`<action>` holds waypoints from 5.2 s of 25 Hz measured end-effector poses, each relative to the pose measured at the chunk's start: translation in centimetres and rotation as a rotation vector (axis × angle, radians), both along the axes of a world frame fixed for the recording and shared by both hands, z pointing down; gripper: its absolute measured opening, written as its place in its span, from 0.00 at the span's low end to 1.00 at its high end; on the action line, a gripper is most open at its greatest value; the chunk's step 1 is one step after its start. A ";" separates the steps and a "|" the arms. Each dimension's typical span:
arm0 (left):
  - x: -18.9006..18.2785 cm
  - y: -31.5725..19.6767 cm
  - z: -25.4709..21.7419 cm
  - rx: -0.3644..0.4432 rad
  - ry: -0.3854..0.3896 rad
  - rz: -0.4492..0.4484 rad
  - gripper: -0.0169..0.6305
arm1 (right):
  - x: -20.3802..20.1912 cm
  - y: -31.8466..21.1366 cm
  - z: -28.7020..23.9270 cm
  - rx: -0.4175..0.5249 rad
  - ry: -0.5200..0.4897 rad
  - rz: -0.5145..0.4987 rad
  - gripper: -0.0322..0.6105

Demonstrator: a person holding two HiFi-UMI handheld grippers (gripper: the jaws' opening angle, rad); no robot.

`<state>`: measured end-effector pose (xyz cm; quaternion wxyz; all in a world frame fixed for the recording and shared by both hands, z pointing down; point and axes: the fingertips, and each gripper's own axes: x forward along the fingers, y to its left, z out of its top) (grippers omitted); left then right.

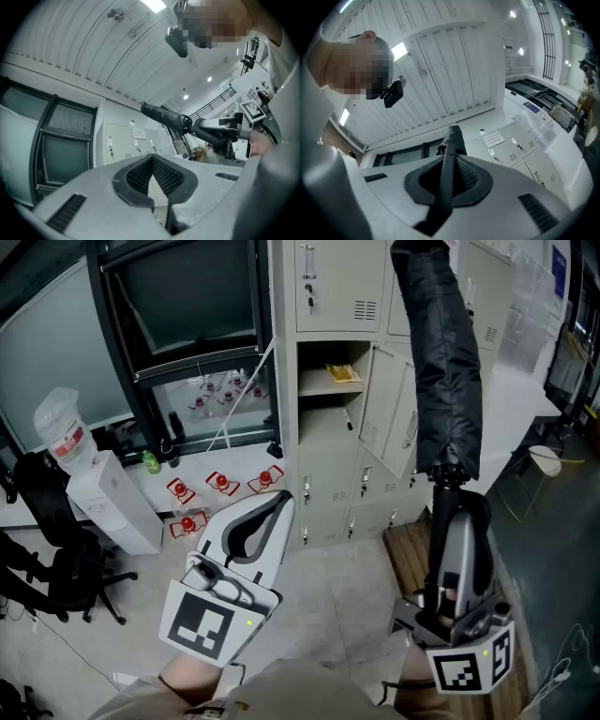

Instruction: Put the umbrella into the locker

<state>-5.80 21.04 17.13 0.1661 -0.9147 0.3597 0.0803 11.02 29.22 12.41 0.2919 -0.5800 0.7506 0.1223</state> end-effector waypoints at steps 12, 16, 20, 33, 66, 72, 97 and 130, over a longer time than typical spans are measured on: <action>1.9 0.6 0.2 0.001 -0.011 -0.007 0.04 | 2.1 0.3 1.0 -0.031 -0.049 -0.014 0.09; 3.2 0.8 0.4 0.001 -0.016 -0.007 0.04 | 3.2 0.4 1.4 -0.043 -0.045 -0.025 0.09; 4.5 1.5 0.5 0.004 -0.015 -0.015 0.04 | 4.4 1.0 1.5 -0.051 -0.038 -0.033 0.09; 7.6 3.4 2.2 0.000 -0.049 -0.044 0.04 | 7.5 2.0 4.7 -0.134 -0.036 -0.070 0.09; 6.3 -16.3 9.6 -0.112 -0.076 -0.083 0.04 | 5.3 -20.4 16.0 -0.454 0.035 -0.144 0.09; 6.0 -20.3 11.4 -0.147 -0.095 -0.075 0.04 | 5.3 -25.2 18.3 -0.518 0.033 -0.125 0.09; 3.9 -43.3 13.2 -0.264 -0.108 -0.022 0.04 | 2.9 -48.5 19.3 -0.637 0.049 -0.084 0.08; 7.4 -55.9 13.4 -0.271 -0.133 0.005 0.04 | 4.3 -68.7 21.0 -0.740 0.129 -0.076 0.09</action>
